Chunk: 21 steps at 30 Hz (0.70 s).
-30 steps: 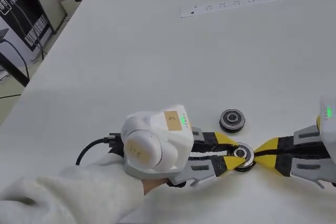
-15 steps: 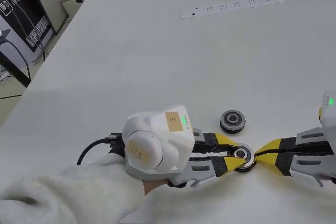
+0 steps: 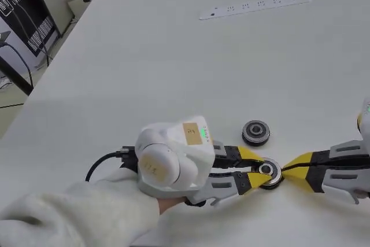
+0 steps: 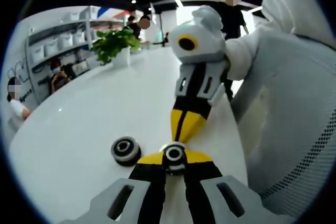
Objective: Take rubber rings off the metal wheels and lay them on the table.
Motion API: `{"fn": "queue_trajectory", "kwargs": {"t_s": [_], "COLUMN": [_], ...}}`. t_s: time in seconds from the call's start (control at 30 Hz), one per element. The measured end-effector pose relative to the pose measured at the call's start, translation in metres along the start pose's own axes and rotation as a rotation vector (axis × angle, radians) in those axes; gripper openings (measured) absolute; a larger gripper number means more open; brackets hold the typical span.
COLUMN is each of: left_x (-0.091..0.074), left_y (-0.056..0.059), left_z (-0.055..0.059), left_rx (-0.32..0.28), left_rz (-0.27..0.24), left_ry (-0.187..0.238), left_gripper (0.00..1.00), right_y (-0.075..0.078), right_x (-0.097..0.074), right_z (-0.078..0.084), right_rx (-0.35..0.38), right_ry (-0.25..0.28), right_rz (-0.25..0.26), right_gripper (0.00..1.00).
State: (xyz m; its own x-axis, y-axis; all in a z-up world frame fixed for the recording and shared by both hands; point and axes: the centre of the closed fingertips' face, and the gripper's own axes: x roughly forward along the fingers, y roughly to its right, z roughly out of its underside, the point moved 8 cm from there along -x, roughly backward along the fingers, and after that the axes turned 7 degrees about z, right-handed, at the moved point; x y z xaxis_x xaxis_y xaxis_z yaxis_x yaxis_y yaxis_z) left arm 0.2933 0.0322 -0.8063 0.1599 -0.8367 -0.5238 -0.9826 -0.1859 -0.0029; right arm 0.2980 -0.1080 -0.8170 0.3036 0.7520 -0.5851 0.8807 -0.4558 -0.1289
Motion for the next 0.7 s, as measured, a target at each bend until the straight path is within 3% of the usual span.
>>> {"fn": "queue_trajectory", "kwargs": {"t_s": [0.13,0.2,0.33,0.53,0.7], "left_x": [-0.0002,-0.0003,-0.0003,-0.0002,-0.0002], "left_y": [0.0002,0.0002,0.0002,-0.0002,-0.0004], "left_z": [0.0000,0.0001,0.0001,0.0004,0.0005], "left_rx": [0.001,-0.002,-0.002,-0.001,-0.002], "left_rz": [-0.001,-0.001,-0.001,-0.001,-0.001], "left_ry": [0.000,0.001,0.000,0.000,0.004], "left_gripper": [0.13,0.13,0.13,0.13,0.13], "right_y": [-0.0015,0.0008,-0.0016,0.0029,0.0076], "right_x": [0.0000,-0.0010,0.0014,-0.0002,0.0003], "right_z": [-0.0008,-0.0022,-0.0008,0.0007,0.0052], "right_rx": [-0.023,-0.086,-0.082,0.149,0.435], "right_ry": [-0.003,-0.006,-0.018,0.015,0.047], "right_rz": [0.009,0.044,0.025,-0.013,-0.098], "right_gripper": [0.00,0.00,0.00,0.00,0.00]}}
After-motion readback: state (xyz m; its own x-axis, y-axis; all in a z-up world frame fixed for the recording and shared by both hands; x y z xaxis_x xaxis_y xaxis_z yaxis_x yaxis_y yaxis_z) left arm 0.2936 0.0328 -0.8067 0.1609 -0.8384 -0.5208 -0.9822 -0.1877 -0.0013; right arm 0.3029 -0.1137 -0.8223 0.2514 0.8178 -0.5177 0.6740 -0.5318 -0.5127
